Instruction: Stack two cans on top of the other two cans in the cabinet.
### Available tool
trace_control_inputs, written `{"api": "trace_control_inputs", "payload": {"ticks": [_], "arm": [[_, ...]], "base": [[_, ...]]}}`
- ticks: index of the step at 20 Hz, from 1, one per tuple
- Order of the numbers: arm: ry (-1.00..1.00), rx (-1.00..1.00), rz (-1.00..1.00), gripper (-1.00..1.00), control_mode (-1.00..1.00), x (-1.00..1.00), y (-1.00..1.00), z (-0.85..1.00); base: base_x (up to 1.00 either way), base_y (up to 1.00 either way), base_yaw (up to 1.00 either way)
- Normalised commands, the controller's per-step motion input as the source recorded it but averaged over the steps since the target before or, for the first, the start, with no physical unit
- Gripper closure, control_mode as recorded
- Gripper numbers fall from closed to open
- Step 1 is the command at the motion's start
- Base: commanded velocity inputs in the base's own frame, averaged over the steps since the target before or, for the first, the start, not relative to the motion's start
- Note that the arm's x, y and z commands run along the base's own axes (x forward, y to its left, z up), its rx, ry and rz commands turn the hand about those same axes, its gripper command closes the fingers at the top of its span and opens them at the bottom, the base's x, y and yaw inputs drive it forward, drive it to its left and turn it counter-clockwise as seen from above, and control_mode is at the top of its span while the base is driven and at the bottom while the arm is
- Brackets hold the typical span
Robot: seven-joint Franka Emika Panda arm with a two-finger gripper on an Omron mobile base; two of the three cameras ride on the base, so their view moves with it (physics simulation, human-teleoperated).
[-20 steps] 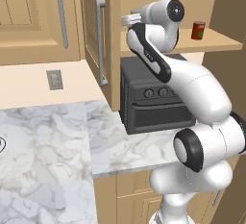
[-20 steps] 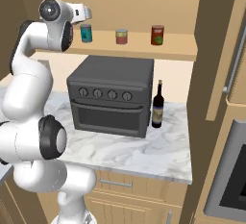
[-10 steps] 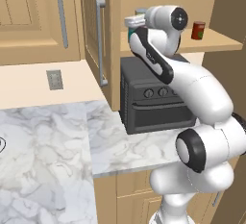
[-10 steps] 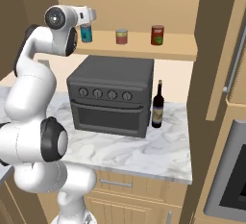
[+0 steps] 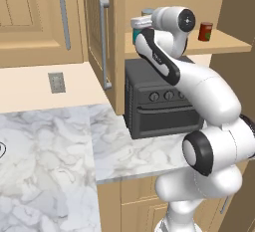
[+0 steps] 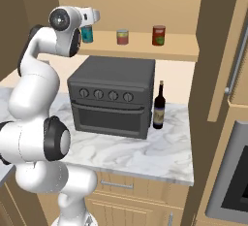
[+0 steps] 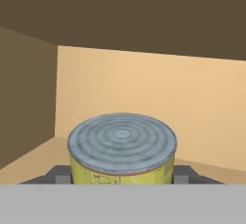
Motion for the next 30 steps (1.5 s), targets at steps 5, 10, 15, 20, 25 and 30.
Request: {"api": "trace_control_inputs", "payload": {"ticks": [5, 10, 15, 20, 25, 30], "arm": [[0.00, 0.01, 0.00, 1.00, -1.00, 0.04, 0.00, 0.00], [0.00, 0.01, 0.00, 1.00, -1.00, 0.02, 0.00, -0.02], [0.02, 0.03, -0.01, 1.00, -1.00, 0.00, 0.01, -0.03], [0.01, 0.02, -0.01, 1.00, -1.00, 0.03, 0.01, -0.02], [0.00, 0.03, 0.00, 1.00, -1.00, 0.03, 0.06, -0.02], [0.00, 0.02, 0.00, 1.00, -1.00, 0.06, 0.08, -0.05]], "base": [[0.00, 0.00, 0.00], [0.00, 0.00, 0.00], [0.00, 0.00, 0.00], [0.00, 0.00, 0.00], [0.00, 0.00, 0.00], [0.00, 0.00, 0.00]]}}
